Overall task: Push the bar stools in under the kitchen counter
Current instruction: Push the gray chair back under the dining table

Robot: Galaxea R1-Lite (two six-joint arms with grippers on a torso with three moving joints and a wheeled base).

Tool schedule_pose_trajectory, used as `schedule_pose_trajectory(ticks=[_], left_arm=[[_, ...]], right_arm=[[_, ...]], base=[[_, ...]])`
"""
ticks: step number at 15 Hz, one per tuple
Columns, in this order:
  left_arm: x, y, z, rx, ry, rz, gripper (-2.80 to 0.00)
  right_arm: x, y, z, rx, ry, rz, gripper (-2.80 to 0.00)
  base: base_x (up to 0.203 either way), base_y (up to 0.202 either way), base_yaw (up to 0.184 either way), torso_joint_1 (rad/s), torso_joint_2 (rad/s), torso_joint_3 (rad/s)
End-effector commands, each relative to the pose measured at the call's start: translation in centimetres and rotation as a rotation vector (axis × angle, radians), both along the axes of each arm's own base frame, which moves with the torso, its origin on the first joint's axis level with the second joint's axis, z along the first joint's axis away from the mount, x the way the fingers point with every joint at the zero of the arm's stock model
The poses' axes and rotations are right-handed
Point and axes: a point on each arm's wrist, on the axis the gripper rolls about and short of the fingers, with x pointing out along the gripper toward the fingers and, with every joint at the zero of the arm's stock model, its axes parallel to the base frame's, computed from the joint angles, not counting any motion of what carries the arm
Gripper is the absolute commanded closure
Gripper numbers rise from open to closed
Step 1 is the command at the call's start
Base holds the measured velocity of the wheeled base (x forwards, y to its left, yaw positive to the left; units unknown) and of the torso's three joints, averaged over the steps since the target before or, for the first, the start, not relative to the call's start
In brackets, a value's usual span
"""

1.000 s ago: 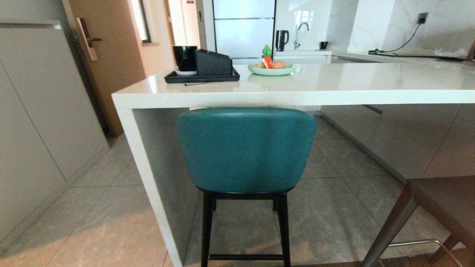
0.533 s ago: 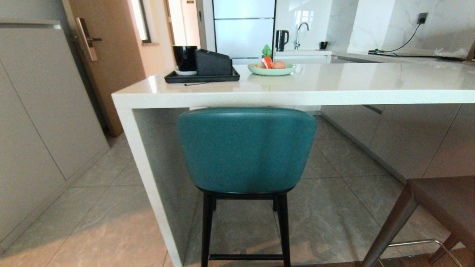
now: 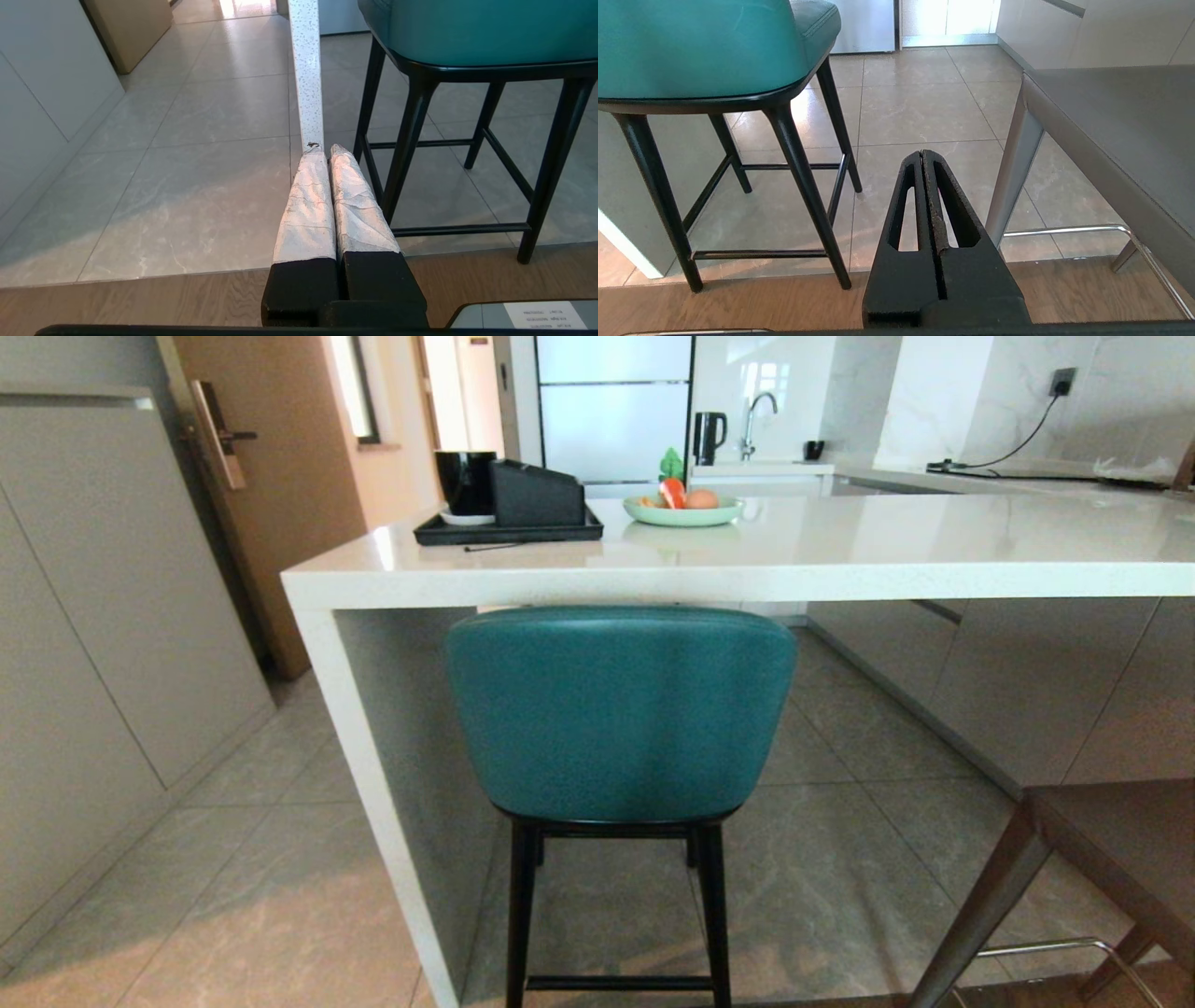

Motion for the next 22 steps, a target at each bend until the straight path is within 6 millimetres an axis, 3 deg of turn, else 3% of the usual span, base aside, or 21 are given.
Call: schedule_pose_trajectory(ticks=[1,22], left_arm=[[0.01,0.0,0.02,0.0,0.001,0.0,0.0],[0.03,0.03,0.01,-0.046,-0.001,0.013,0.0]], right_arm=[[0.02,0.0,-0.07,0.004,0.004,0.0,0.0],[0.04,-0.01,-0.05,0.038,-0.001,-0.005,0.0]], base=[[0.0,0.0,0.0,0.0,0.0,0.0],[0.0,0.0,0.0,0.0,0.0,0.0]])
